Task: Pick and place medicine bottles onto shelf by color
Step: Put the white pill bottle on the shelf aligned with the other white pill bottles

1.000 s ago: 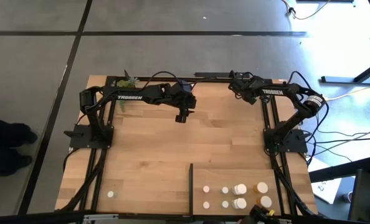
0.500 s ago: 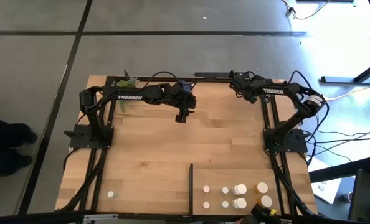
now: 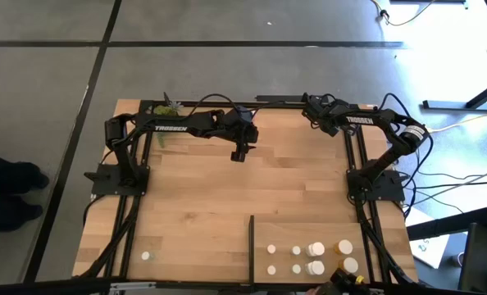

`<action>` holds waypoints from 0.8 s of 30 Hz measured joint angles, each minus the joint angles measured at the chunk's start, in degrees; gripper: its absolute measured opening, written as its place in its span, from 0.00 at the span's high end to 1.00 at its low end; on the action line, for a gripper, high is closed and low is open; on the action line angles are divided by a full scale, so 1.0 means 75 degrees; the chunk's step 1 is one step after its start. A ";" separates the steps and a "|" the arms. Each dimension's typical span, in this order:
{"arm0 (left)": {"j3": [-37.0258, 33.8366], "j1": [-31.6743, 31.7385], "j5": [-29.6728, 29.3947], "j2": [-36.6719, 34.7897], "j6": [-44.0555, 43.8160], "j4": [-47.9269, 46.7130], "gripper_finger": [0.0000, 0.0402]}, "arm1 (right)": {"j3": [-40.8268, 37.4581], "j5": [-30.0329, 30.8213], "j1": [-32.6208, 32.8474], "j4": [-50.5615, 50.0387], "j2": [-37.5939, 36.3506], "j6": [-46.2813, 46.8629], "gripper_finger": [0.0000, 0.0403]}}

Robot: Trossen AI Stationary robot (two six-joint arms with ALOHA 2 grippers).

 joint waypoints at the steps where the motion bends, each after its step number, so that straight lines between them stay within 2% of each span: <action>1: -0.0001 0.0002 0.0000 0.0000 -0.0001 0.0000 0.45 | 0.0000 -0.0004 0.0000 -0.0001 0.0000 0.0022 0.48; 9: 0.0002 0.0002 0.0000 0.0000 0.0001 0.0000 0.45 | 0.0000 -0.0386 -0.0009 -0.0004 0.0000 0.0200 0.43; 19: -0.0001 0.0003 0.0000 0.0000 0.0003 0.0002 0.45 | 0.0000 0.0135 -0.0013 0.0028 0.0037 -0.0278 0.41; 24: -0.0001 0.0000 0.0000 0.0000 0.0000 0.0000 0.45 | 0.0000 0.0122 -0.0015 0.0028 0.0135 -0.0288 0.43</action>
